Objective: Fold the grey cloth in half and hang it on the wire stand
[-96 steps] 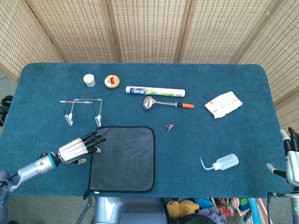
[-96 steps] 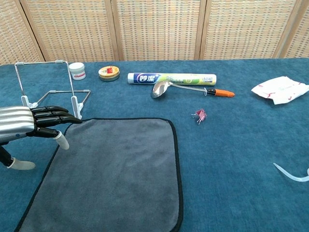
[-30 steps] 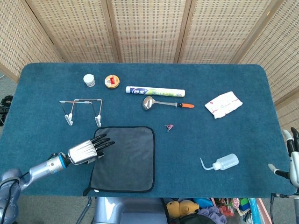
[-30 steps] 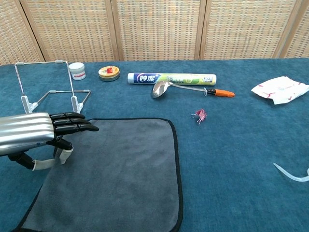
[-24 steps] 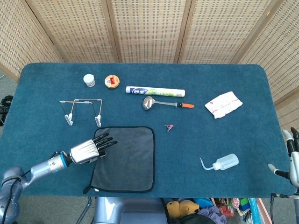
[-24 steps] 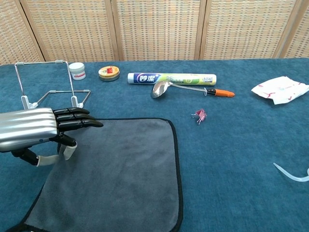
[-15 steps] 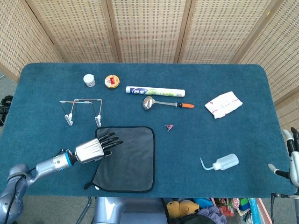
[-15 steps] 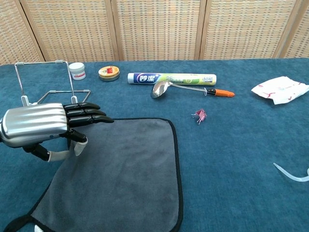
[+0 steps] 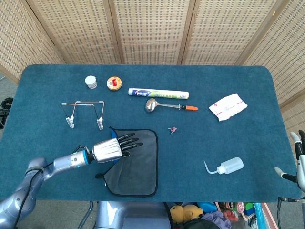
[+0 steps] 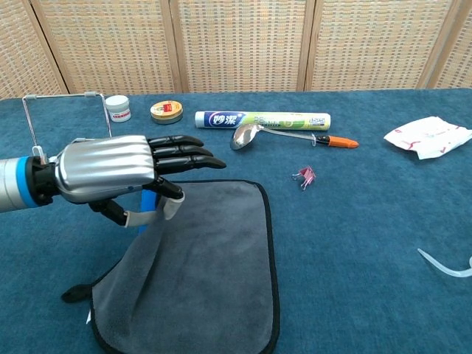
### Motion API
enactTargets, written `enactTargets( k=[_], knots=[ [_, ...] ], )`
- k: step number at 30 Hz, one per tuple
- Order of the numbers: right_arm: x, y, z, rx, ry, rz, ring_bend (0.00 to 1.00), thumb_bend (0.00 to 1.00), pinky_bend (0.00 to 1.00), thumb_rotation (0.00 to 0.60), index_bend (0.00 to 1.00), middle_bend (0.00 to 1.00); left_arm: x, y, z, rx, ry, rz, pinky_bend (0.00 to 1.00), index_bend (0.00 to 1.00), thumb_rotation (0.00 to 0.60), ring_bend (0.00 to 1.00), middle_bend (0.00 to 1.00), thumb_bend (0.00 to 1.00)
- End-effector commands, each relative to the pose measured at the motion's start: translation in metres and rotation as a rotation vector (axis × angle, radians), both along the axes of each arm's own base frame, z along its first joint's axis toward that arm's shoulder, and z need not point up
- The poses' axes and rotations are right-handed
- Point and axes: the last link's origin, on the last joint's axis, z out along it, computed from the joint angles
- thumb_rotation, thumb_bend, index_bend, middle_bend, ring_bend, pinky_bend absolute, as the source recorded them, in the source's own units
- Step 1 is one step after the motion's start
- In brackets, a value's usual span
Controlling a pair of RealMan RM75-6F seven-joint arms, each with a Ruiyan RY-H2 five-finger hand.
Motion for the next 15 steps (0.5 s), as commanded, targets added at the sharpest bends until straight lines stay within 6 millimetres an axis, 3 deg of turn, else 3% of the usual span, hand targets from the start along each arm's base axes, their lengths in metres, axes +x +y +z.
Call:
enactTargets(
  k=[1,4,15],
  knots=[
    [-0.001,-0.001,0.0,0.001,-0.001,-0.003,0.0,0.0,0.0,0.6,0.0,0.0,0.021,0.003,-0.015,-0.024,0.008,-0.032,0.0,0.67,0.6,0.0,0.0,0.46],
    [-0.002,-0.002,0.0,0.002,-0.002,-0.012,0.0,0.0,0.0,0.6,0.0,0.0,0.04,0.005,-0.032,-0.04,0.015,-0.044,0.0,0.67,0.6,0.0,0.0,0.46],
    [-0.007,-0.003,0.002,-0.005,-0.007,-0.031,0.0,0.0,0.0,0.6,0.0,0.0,0.062,0.005,-0.06,-0.055,0.052,-0.069,0.0,0.67,0.6,0.0,0.0,0.46]
  ],
)
